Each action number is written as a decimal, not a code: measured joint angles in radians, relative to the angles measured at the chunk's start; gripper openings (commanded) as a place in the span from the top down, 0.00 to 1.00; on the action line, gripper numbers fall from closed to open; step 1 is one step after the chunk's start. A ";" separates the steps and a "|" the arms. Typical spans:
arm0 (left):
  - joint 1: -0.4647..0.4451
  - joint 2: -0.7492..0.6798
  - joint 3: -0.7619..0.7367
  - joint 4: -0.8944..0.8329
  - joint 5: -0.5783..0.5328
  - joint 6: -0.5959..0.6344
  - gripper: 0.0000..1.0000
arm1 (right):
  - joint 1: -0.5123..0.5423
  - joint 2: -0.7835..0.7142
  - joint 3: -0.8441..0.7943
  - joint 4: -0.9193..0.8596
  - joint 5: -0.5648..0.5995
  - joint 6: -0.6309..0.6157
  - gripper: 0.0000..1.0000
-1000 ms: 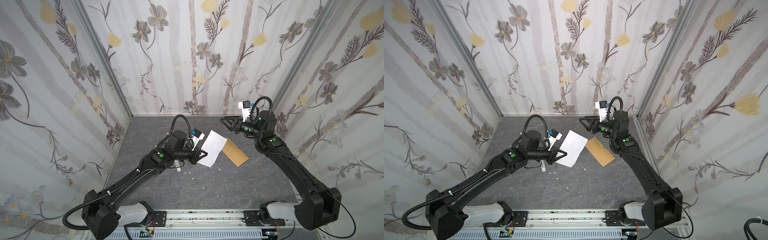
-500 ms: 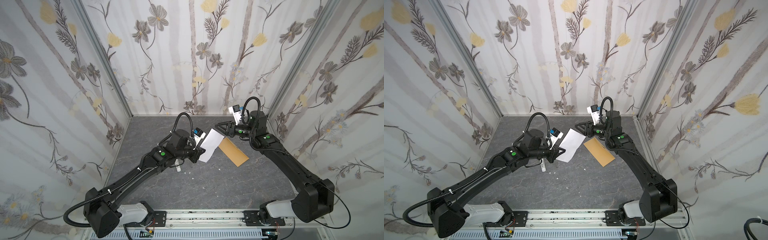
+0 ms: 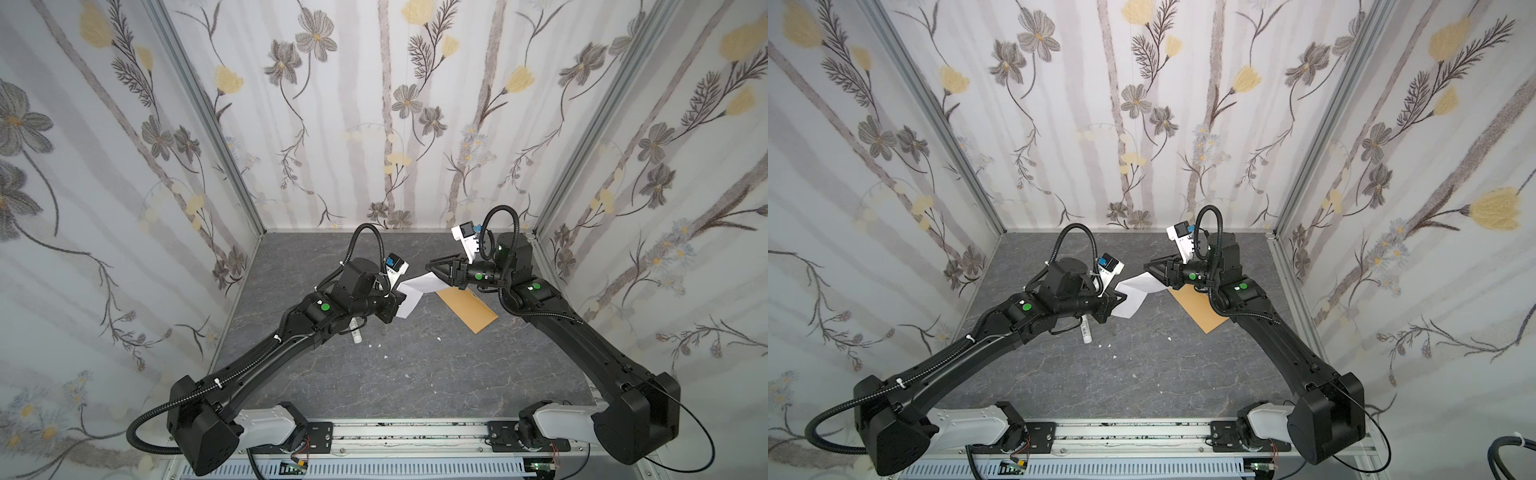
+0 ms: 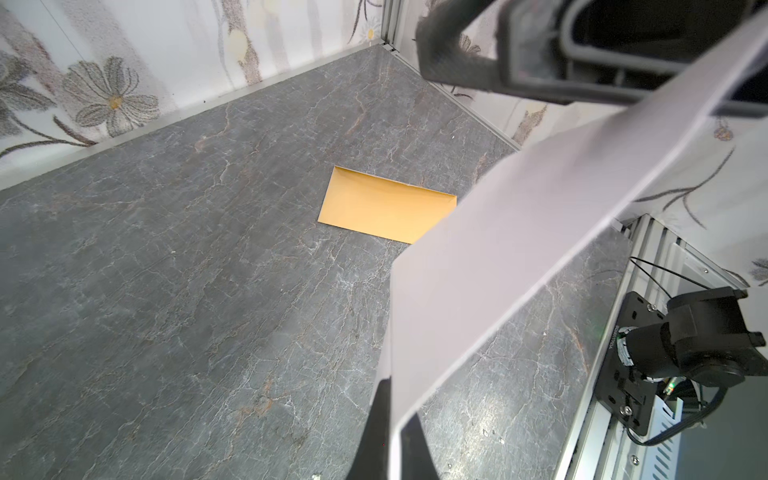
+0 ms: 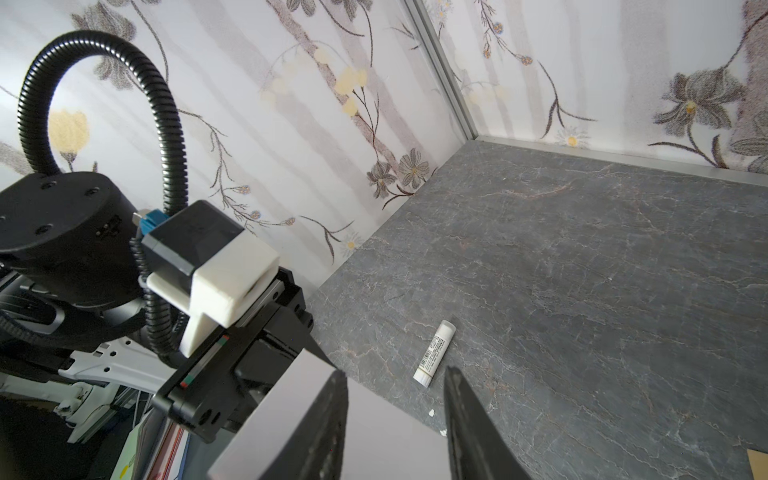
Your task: Place the letter into the envelope and seal it
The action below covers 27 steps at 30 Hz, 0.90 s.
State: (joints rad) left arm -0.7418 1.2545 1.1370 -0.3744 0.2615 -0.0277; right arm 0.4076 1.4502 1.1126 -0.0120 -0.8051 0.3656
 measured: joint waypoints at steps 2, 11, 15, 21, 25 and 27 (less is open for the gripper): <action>0.000 -0.001 0.002 0.000 -0.008 0.000 1.00 | 0.008 -0.007 -0.013 -0.003 0.001 0.000 0.60; 0.001 -0.011 0.015 -0.002 -0.003 0.000 1.00 | 0.066 -0.035 -0.082 -0.028 0.008 0.000 0.52; 0.005 -0.004 0.024 -0.002 0.041 -0.002 1.00 | 0.082 -0.061 -0.115 -0.032 0.012 -0.006 0.39; 0.020 0.015 0.048 -0.002 0.156 -0.018 1.00 | 0.091 -0.089 -0.141 -0.040 0.027 -0.043 0.27; 0.025 0.031 0.061 -0.004 0.254 -0.034 1.00 | 0.092 -0.091 -0.141 -0.058 0.030 -0.081 0.24; 0.028 0.034 0.071 -0.003 0.305 -0.055 1.00 | 0.092 -0.091 -0.140 -0.075 0.029 -0.097 0.23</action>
State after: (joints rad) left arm -0.7139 1.2881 1.2076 -0.3779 0.5663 -0.0830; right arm 0.4999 1.3594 0.9726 -0.0868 -0.7765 0.2691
